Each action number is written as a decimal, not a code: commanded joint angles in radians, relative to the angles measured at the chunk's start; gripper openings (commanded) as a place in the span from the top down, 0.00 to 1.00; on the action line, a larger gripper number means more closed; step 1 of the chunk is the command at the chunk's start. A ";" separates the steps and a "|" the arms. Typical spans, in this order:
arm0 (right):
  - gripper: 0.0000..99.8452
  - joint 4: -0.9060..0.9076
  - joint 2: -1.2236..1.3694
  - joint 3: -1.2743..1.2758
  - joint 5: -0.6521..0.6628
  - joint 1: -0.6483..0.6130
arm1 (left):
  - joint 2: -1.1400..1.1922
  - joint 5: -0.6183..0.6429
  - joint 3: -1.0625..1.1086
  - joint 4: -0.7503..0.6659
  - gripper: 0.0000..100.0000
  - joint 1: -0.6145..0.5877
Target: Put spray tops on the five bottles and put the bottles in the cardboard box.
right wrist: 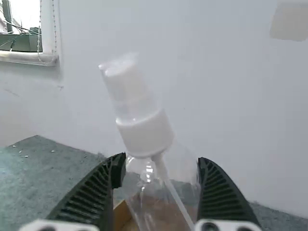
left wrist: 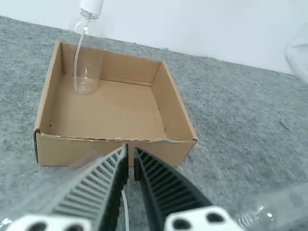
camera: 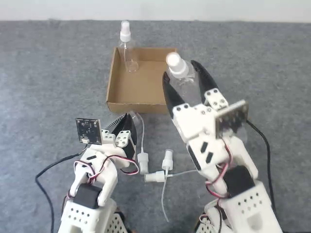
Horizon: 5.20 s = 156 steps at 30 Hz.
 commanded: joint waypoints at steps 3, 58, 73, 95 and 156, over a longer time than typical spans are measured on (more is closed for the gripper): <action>0.90 -0.147 0.142 -0.095 -0.133 0.013 | -0.014 -0.012 -0.012 -0.032 0.99 -0.003; 0.90 -0.611 0.974 -0.414 -0.137 0.022 | -0.014 -0.011 -0.012 -0.032 0.99 -0.002; 0.90 -0.802 1.112 -0.420 -0.135 0.044 | -0.014 -0.011 -0.012 -0.032 0.99 -0.002; 0.90 -0.975 1.484 -0.626 -0.133 0.044 | -0.014 -0.012 -0.013 -0.032 0.99 -0.003; 0.90 -0.974 1.991 -1.071 -0.221 0.064 | -0.014 -0.008 -0.042 -0.032 0.99 -0.066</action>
